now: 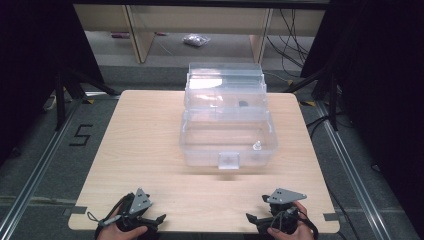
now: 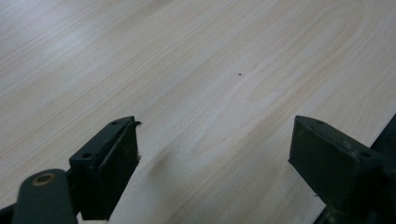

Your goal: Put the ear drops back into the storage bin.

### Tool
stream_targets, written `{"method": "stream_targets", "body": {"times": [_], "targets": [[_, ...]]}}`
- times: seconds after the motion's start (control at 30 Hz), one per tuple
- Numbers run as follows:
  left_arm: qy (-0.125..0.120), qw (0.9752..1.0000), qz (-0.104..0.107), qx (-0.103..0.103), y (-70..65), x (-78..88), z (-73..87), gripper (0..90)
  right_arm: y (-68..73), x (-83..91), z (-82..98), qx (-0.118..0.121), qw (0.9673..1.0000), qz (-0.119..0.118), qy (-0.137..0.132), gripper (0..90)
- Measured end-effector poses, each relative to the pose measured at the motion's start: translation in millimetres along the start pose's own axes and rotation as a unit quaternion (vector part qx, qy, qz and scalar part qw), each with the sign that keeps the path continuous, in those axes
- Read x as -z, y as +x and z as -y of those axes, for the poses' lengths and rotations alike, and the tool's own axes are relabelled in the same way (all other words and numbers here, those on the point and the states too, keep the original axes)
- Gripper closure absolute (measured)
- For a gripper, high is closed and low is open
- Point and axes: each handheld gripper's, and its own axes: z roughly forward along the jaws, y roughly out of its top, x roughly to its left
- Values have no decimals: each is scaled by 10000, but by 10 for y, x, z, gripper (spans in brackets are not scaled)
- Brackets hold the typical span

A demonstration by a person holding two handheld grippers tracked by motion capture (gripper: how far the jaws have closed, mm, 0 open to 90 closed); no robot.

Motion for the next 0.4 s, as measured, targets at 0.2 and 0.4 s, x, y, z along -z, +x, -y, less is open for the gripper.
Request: {"method": "stream_targets", "body": {"times": [0.2,0.4], "targets": [[5,10000,14,63,-9,-7,1,151,9,40,41,-103,9999,74,7,163],[-4,10000,8,60,-8,-6,-1,151,14,33,86,-167,9997,129,136,164]]}}
